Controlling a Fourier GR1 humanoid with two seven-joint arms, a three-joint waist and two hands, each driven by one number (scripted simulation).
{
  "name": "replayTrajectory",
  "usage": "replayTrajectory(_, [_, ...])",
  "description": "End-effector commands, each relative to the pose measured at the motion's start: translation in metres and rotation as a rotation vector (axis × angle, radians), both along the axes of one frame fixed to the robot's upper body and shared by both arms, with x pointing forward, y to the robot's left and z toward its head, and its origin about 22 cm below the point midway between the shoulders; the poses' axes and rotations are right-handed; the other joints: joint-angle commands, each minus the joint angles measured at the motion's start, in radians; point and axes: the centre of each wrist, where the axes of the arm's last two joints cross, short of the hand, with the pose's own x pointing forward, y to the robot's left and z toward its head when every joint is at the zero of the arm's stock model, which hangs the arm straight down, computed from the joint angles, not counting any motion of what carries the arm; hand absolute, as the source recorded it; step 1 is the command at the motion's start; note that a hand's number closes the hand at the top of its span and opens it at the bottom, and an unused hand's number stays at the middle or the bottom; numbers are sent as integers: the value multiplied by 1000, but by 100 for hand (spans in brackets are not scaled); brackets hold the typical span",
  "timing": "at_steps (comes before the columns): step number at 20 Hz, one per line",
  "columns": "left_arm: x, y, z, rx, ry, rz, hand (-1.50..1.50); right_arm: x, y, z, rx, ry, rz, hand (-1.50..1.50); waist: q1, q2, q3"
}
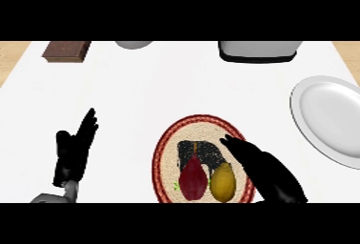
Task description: Pick the lemon from the placemat and place it in the plate
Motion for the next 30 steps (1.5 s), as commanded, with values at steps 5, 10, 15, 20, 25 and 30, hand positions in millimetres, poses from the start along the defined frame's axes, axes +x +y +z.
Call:
replayTrajectory(5, [9,11,7,6,0,5,0,0,8,-25,-23,24,20,-150,-2,0,0])
replayTrajectory(10, [13,-10,-4,-7,11,-15,0,7,16,-26,-12,56,24,-150,-3,0,0])
replayTrajectory(15, [11,-8,-9,9,-8,-7,0,18,12,-35,-10,39,14,-150,-3,0,0])
replayTrajectory(20, [3,-5,21,3,0,-15,0,23,10,-43,-64,16,49,150,1,-1,0])
replayTrajectory(25, [15,6,0,11,-2,13,0,8,22,-55,-43,-77,82,150,-3,0,0])
replayTrajectory(30, [-6,8,-13,3,10,8,0,19,4,-55,-83,-168,27,150,-1,0,0])
